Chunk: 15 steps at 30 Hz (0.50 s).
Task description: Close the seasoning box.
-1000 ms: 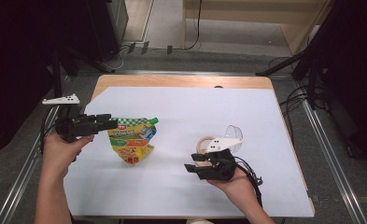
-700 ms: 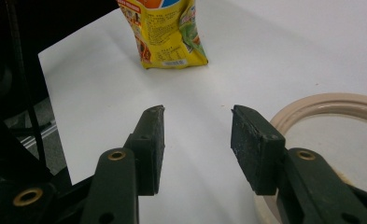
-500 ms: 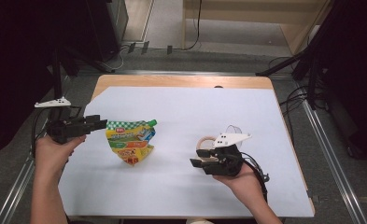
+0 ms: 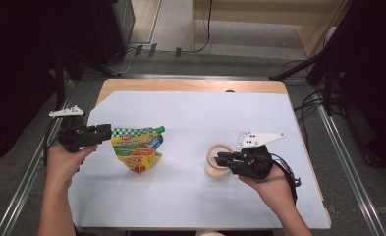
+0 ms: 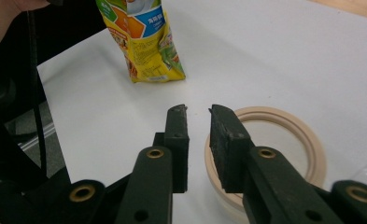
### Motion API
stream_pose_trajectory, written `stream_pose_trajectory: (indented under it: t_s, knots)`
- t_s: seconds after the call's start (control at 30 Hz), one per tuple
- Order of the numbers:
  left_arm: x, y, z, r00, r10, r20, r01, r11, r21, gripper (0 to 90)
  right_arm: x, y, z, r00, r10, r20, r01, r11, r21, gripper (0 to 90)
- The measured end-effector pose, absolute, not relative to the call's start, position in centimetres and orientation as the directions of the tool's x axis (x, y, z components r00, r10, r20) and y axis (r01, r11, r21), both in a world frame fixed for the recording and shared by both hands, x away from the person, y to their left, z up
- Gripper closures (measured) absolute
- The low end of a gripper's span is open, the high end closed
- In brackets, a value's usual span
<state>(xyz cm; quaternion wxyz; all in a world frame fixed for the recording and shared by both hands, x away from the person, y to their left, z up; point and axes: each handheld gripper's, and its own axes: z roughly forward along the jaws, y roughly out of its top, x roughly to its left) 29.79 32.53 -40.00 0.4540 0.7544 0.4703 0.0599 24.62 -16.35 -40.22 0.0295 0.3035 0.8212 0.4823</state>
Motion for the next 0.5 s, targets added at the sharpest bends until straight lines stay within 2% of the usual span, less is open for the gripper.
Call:
stream_pose_trajectory:
  t_s: [0.27,0.5]
  knots:
    - [30.0,32.3,-40.4,0.556,0.764,-0.329,0.656,-0.159,0.738,43.5,24.6,-17.9,-39.0,-0.806,0.531,0.262,0.484,0.336,0.808,90.0]
    - [30.1,32.0,-40.9,0.559,0.762,-0.328,0.658,-0.167,0.735,43.2,24.6,-19.6,-37.7,-0.8,0.547,0.246,0.473,0.324,0.819,90.0]
